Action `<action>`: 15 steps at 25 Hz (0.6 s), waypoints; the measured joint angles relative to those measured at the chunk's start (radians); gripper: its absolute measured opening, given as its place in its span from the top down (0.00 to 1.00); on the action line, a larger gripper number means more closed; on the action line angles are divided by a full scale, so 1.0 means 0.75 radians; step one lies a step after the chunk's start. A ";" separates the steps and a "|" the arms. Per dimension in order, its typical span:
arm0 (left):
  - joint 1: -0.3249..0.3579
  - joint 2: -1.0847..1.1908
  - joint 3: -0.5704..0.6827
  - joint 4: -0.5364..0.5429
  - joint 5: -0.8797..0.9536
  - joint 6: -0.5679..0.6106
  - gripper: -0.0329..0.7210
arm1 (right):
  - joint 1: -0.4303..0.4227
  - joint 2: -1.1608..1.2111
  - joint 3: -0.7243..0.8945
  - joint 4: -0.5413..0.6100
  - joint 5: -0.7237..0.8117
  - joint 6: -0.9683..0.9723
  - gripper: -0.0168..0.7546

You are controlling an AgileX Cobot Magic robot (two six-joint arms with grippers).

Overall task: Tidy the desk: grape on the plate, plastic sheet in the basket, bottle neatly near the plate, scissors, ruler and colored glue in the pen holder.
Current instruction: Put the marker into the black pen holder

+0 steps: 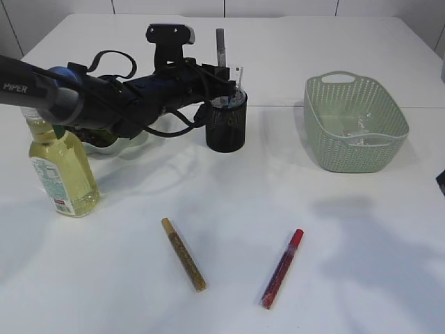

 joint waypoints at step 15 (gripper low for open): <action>0.000 0.000 0.000 0.040 0.017 0.001 0.62 | 0.000 0.000 0.000 0.000 -0.009 0.000 0.65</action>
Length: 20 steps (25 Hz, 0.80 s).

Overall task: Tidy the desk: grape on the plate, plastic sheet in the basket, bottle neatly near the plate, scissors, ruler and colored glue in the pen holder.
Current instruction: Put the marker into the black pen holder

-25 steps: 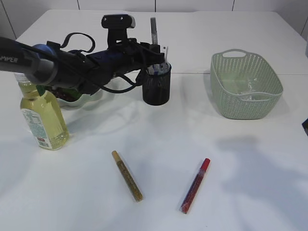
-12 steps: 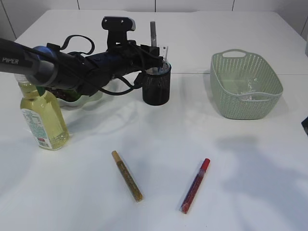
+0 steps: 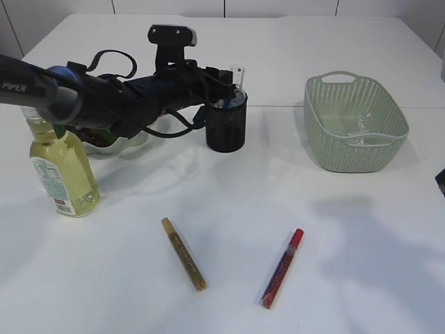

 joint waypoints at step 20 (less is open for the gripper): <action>-0.021 -0.609 0.000 -0.436 1.536 0.173 0.64 | 0.000 0.000 0.000 0.003 -0.016 0.000 0.65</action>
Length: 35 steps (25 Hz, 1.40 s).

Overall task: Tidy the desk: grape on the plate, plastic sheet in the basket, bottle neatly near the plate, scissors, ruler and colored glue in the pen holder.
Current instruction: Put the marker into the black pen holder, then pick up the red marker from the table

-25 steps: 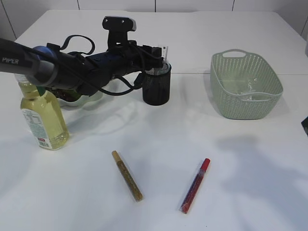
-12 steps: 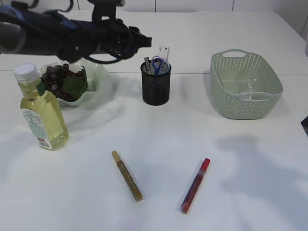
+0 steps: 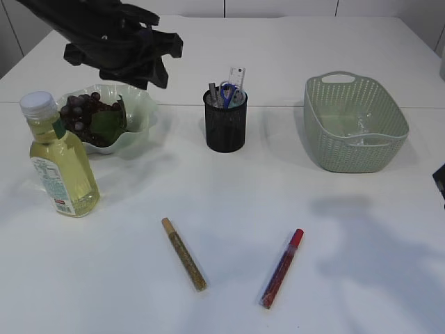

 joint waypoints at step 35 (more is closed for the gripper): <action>0.000 -0.785 0.388 -0.221 0.800 0.203 0.59 | 0.005 0.307 -0.133 0.182 0.020 0.310 0.65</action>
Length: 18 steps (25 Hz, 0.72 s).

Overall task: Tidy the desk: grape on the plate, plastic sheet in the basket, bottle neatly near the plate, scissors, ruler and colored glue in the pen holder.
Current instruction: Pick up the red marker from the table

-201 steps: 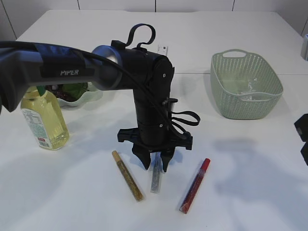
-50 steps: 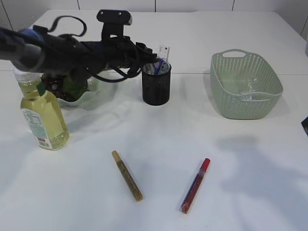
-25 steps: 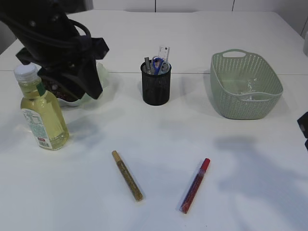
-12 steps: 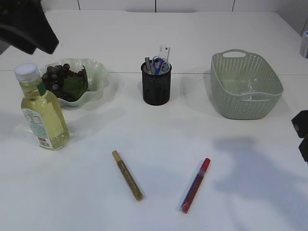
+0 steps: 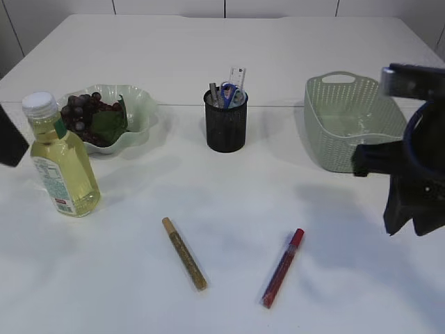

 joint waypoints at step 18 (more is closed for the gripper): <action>0.000 -0.202 0.166 0.217 0.000 0.013 0.59 | 0.188 0.455 -0.003 -0.022 -0.455 0.645 0.65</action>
